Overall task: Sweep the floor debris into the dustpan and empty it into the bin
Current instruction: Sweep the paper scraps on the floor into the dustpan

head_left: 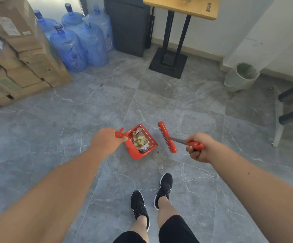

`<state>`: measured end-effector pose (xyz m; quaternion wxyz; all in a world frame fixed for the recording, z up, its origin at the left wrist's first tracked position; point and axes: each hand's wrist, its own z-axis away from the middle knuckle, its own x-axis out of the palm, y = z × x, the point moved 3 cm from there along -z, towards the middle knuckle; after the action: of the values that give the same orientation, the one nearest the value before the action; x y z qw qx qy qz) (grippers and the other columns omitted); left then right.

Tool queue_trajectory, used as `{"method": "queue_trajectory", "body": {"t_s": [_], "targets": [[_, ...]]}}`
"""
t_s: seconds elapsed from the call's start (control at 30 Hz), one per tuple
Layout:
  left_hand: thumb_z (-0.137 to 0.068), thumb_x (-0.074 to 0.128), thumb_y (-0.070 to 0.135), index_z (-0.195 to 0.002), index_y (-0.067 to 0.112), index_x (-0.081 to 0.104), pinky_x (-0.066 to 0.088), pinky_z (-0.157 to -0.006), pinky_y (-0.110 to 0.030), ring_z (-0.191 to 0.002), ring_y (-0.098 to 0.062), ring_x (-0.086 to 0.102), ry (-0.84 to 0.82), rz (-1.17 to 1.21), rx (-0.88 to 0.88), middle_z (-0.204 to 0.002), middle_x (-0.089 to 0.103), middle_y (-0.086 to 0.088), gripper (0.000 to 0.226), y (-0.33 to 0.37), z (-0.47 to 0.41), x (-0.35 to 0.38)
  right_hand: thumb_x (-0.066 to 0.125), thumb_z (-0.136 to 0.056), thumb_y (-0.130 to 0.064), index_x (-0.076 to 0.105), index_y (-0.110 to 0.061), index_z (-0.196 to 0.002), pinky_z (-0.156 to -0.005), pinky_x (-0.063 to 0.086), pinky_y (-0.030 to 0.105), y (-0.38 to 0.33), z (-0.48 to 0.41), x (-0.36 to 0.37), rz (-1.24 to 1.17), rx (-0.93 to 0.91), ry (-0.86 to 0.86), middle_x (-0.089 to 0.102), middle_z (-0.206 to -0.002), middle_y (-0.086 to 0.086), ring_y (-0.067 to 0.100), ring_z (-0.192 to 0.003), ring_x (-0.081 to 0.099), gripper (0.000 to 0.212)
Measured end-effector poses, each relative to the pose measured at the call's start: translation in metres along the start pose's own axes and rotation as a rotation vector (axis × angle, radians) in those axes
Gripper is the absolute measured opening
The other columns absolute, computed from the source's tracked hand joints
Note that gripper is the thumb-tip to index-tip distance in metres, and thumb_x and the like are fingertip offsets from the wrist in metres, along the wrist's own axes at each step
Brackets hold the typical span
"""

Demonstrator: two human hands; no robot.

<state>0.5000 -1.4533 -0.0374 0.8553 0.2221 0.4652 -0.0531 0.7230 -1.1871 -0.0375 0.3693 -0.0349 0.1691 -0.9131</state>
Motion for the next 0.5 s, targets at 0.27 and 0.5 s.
{"method": "queue_trajectory", "body": {"t_s": [0.27,0.5], "targets": [[-0.091,0.062,0.055,-0.066,0.02,0.059,0.041,-0.06,-0.03,-0.07,-0.027,0.059,0.025,-0.107,0.152,-0.061,0.052,0.003,0.043,0.11,-0.023,-0.009,0.048,-0.088,-0.003,0.041,-0.01,-0.105,-0.031,0.024,0.01,-0.014,0.014,-0.076,-0.185,-0.03,0.012,0.044,-0.065,0.01,0.009,-0.033,0.045,0.02],[-0.091,0.054,0.059,-0.082,0.017,0.069,0.044,-0.066,-0.031,-0.088,-0.031,0.068,0.059,-0.342,0.368,-0.091,0.072,-0.004,0.045,0.231,-0.034,-0.009,0.046,-0.089,-0.005,0.042,-0.01,-0.096,-0.029,0.023,0.01,-0.038,0.031,-0.159,-0.322,-0.062,0.002,0.045,-0.064,0.009,0.008,-0.033,0.046,0.01]]}}
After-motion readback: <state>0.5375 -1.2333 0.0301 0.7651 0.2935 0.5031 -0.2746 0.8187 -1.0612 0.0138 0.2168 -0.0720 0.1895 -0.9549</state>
